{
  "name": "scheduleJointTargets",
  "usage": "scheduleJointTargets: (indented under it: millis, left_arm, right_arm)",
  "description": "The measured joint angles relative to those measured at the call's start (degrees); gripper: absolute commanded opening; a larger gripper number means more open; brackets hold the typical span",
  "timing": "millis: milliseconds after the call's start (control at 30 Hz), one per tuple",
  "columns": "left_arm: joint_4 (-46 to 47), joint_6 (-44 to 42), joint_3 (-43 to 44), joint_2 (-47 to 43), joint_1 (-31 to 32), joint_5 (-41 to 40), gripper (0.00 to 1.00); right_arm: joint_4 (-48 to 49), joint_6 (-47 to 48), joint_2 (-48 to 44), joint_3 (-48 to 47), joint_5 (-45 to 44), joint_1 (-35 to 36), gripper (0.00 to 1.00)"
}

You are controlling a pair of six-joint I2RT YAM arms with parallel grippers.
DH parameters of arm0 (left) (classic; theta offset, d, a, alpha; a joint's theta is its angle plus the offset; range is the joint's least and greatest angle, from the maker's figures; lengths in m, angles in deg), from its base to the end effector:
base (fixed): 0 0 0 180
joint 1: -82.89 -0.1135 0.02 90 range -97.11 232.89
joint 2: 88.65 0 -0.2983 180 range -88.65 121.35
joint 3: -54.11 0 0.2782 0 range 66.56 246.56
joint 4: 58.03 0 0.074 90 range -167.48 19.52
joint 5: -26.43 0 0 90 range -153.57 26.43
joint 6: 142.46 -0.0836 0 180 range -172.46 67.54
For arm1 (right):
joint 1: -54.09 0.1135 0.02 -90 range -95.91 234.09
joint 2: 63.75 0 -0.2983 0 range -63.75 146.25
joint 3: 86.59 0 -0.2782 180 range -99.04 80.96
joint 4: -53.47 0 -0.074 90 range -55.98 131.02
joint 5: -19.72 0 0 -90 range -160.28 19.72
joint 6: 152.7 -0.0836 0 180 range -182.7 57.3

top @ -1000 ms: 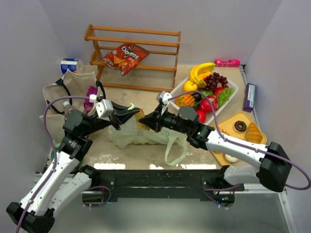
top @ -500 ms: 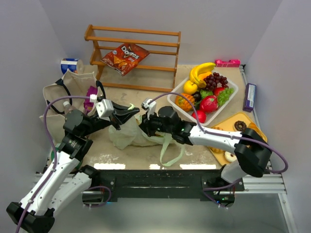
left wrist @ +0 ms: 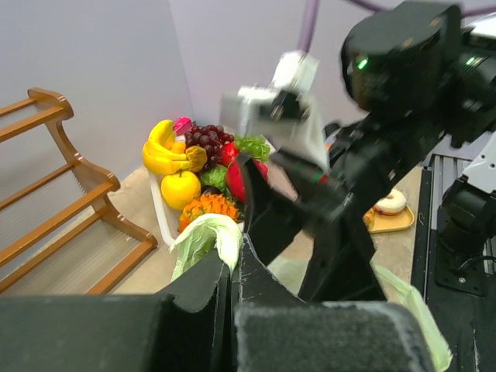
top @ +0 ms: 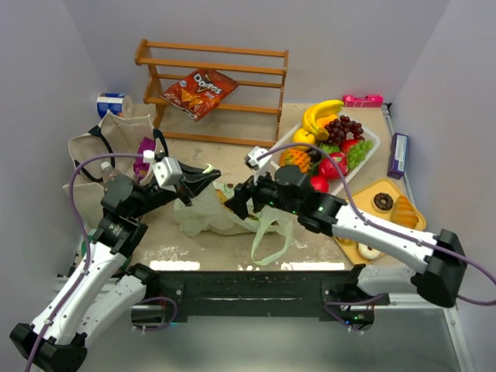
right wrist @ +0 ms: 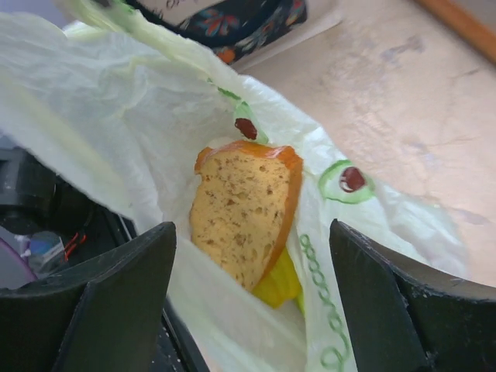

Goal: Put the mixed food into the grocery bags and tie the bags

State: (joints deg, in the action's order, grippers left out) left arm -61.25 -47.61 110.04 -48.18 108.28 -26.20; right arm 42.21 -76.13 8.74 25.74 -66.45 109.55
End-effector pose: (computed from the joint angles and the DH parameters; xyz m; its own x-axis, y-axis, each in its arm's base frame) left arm 0.1575 -0.1309 0.4110 0.1167 -0.1298 -0.9846 0.8897 0.4543 0.0456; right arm 0.1988 0.2987 0.3310 -0.3521 -0.1028 -0.9303 -0.7983 0.5518 0.2412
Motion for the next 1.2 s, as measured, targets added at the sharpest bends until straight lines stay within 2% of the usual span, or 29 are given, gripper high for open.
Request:
scheduleJointTargets:
  millis: [133, 300, 500, 667, 867, 1200]
  left_arm:
    - [0.0, 0.0, 0.0, -0.5, 0.0, -0.5, 0.0]
    - [-0.4, 0.0, 0.0, -0.3, 0.0, -3.6, 0.0]
    - [-2.4, -0.1, 0.0, 1.3, 0.0, -13.1, 0.0]
    - [-3.3, -0.1, 0.0, 1.8, 0.0, -17.2, 0.0]
    - [-3.7, -0.1, 0.0, 2.8, 0.0, -18.5, 0.0]
    - [-3.8, -0.1, 0.0, 2.9, 0.0, -18.6, 0.0]
  right_arm:
    - [-6.8, 0.2, -9.0, -0.3, -4.8, 0.0, 0.88]
    - [-17.7, 1.1, -17.8, -3.0, -5.2, 0.0, 0.86]
    - [-28.5, 0.1, -16.2, -5.5, -0.3, 1.2, 0.81]
    - [-34.3, -2.6, -13.0, -3.7, 2.7, 6.4, 0.79]
    - [-35.0, -5.4, -10.7, -1.0, 3.2, 14.6, 0.8]
    - [-31.1, -4.7, -3.3, 2.1, 0.7, 16.0, 0.79]
